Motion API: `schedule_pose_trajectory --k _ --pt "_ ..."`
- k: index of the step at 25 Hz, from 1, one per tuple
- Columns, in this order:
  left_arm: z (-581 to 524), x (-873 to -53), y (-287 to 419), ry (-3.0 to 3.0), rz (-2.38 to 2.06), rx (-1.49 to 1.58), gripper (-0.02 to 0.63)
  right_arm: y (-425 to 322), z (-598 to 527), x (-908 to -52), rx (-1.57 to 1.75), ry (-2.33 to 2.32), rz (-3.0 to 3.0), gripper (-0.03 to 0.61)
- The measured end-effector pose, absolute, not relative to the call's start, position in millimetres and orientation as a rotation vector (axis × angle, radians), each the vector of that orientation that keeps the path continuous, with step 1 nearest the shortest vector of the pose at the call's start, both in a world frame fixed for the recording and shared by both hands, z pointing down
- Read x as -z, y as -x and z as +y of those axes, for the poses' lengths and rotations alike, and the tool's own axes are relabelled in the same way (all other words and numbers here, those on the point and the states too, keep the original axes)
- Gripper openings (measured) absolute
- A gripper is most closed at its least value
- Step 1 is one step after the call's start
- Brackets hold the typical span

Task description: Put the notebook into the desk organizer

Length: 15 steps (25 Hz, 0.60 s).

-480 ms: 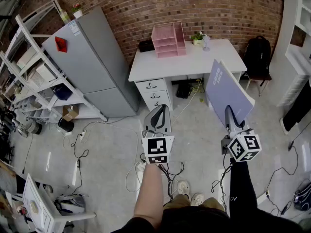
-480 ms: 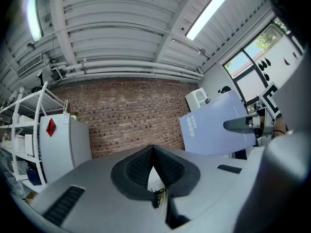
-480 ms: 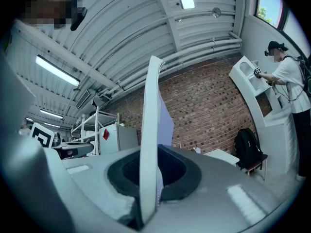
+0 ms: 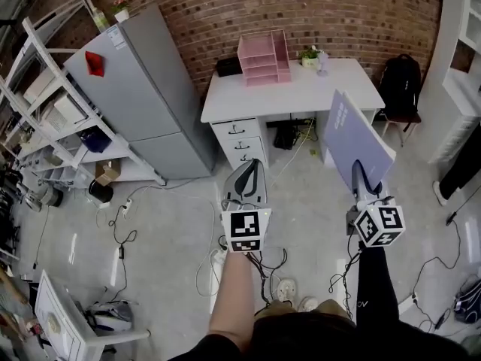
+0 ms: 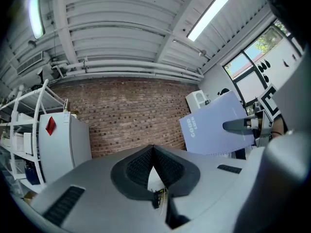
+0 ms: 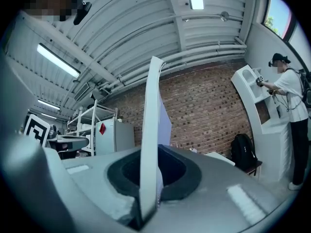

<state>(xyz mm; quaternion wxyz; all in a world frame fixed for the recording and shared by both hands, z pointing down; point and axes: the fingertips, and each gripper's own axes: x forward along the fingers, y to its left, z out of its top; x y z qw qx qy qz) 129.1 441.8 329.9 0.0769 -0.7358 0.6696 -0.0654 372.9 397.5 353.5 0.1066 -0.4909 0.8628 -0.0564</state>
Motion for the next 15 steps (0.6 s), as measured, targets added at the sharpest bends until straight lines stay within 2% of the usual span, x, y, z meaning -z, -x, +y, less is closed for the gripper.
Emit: schedule_pose_trajectory --k 15 --pt "403 -336 -73 2.263 1.977 0.162 0.008 -315 367 -354 0.123 1.498 2.526 0.031"
